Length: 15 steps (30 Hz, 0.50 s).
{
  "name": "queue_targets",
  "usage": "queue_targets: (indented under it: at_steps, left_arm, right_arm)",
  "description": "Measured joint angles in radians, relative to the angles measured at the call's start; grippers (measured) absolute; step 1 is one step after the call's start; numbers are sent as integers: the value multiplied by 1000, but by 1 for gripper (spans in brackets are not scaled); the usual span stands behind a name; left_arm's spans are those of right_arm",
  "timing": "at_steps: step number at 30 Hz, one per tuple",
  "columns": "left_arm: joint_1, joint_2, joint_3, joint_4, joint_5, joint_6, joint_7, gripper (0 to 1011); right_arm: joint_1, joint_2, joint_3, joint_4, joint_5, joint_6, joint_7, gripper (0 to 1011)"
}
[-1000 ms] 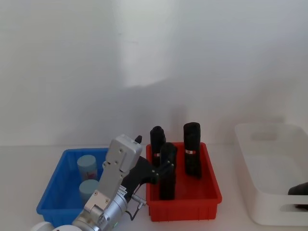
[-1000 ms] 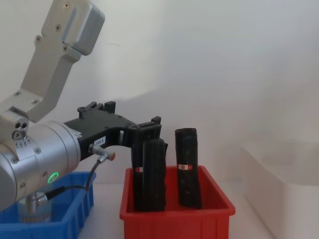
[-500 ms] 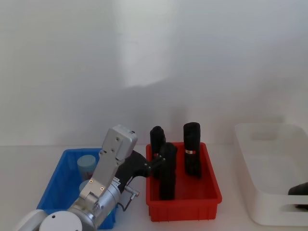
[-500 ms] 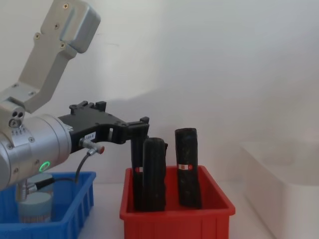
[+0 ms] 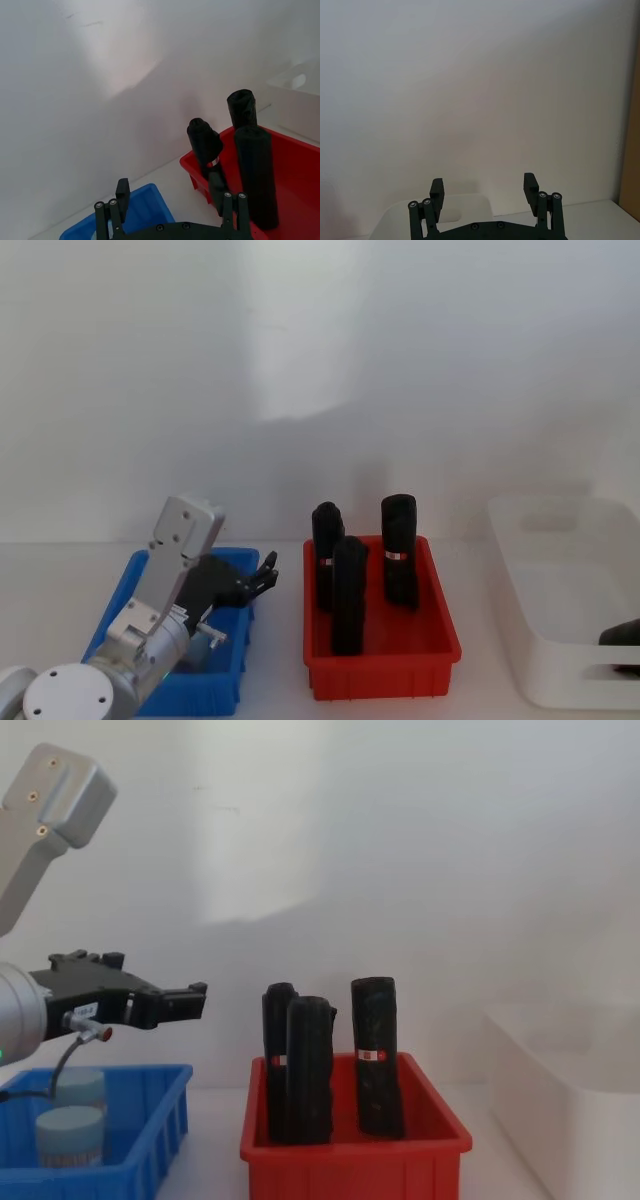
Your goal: Pick the cotton swabs from the blue box and place them into the white box.
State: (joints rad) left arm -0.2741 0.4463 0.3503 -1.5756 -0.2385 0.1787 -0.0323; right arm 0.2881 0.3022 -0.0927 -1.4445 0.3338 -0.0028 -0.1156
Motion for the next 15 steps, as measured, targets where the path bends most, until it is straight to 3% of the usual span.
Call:
queue_targets:
  at_steps: [15]
  left_arm:
    - [49,79,-62,-14,-87,87,-21,1003]
  right_arm:
    - [0,0,0,0,0,0,-1,1002]
